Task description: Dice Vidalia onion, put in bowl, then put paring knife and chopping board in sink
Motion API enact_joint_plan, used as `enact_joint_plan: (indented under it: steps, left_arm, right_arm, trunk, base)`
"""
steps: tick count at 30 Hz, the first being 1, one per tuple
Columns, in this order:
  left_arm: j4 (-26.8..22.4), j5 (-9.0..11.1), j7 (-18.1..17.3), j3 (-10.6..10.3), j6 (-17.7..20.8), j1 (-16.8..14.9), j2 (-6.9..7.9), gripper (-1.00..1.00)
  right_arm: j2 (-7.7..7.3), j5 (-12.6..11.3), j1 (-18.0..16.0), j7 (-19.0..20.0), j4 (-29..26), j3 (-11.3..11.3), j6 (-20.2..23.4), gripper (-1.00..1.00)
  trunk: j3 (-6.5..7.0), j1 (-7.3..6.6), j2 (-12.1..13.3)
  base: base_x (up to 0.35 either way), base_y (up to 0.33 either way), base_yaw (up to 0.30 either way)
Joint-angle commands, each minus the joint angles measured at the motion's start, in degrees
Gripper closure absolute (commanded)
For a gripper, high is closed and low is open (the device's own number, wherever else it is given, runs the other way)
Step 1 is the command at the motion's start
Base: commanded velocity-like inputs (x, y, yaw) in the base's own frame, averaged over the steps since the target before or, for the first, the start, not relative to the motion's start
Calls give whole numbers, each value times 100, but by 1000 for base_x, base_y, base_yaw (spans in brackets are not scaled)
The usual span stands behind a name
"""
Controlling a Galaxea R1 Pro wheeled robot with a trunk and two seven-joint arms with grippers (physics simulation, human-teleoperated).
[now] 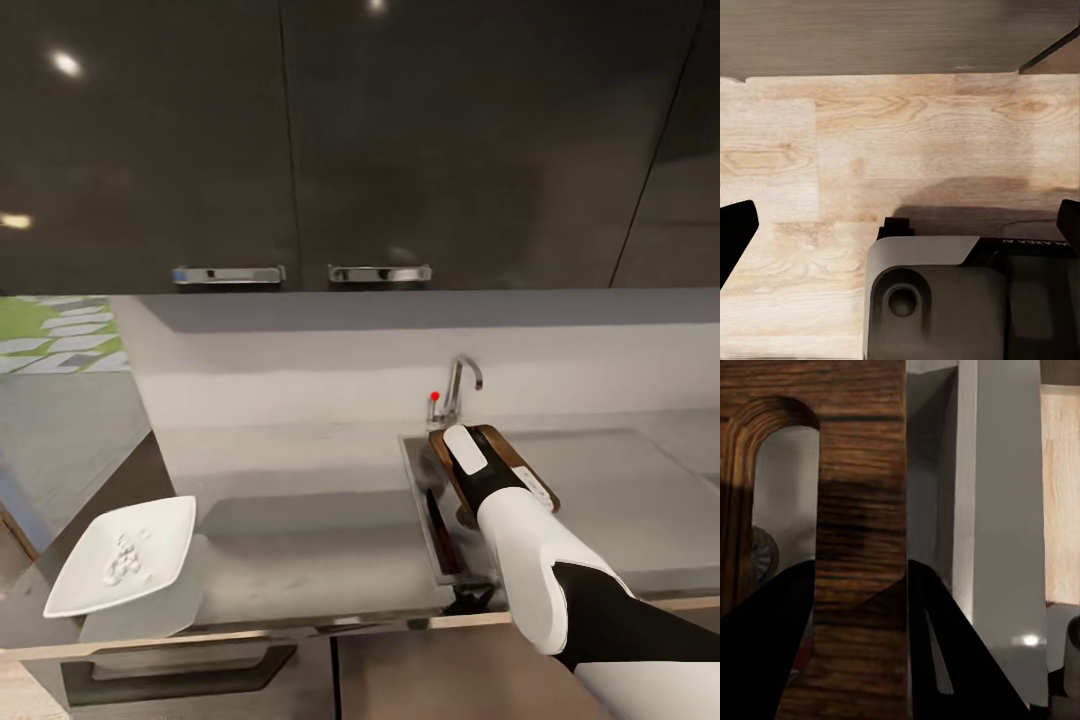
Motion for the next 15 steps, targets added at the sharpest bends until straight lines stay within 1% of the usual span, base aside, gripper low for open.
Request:
enact_joint_plan:
  steps: [1, 5, 7, 15]
  left_arm:
    - [24, 39, 4, -16, -44, -13, 5, -100]
    - [21, 43, 4, -16, -44, -13, 8, -100]
    - [22, 43, 5, -16, -44, -13, 6, -100]
    - [26, 43, 6, -16, -44, -13, 5, -100]
  right_arm:
    - [3, -1, -5, -5, -5, -17, -15, 100]
    - [3, 5, -5, -6, -1, -23, -15, 100]
    - [3, 8, -5, -10, -1, -25, -15, 100]
    - [3, 24, -2, 15, 104, -29, -17, 100]
  trunk:
    - [-13, 4, -14]
    - [-13, 4, -14]
    - [-13, 4, -14]
    - [-17, 4, -14]
  base:
    - [1, 0, 246]
    - [1, 0, 244]
    - [0, 0, 132]
    - [1, -2, 24]
